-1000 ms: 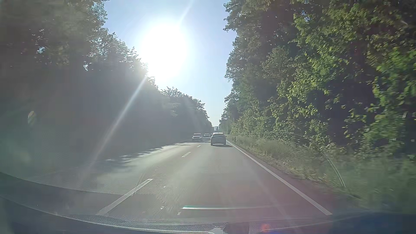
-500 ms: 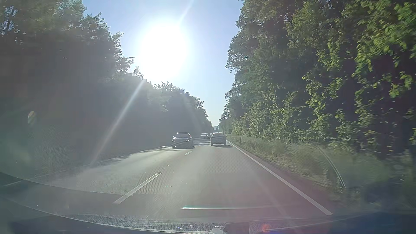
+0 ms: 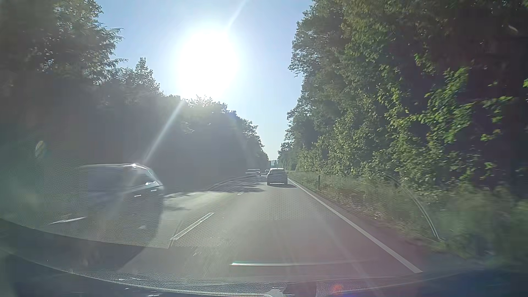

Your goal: Follow the waypoints while adhering to traffic rules and regulations

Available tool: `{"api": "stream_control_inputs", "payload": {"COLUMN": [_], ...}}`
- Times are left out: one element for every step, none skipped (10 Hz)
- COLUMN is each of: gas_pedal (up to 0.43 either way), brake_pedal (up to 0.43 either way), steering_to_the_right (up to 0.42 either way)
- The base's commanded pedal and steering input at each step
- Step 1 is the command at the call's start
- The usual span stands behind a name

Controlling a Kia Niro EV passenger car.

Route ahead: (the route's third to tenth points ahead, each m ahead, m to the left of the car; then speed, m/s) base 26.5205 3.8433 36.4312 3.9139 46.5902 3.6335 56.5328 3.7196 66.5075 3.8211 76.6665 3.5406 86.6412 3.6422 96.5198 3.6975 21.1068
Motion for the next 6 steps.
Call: {"api": "stream_control_inputs", "payload": {"gas_pedal": [0.059, 0.059, 0.059, 0.059, 0.059, 0.059], "brake_pedal": [0.0, 0.0, 0.0, 0.0, 0.0, 0.0], "steering_to_the_right": [0.001, 0.001, 0.001, 0.001, 0.001, 0.001]}}
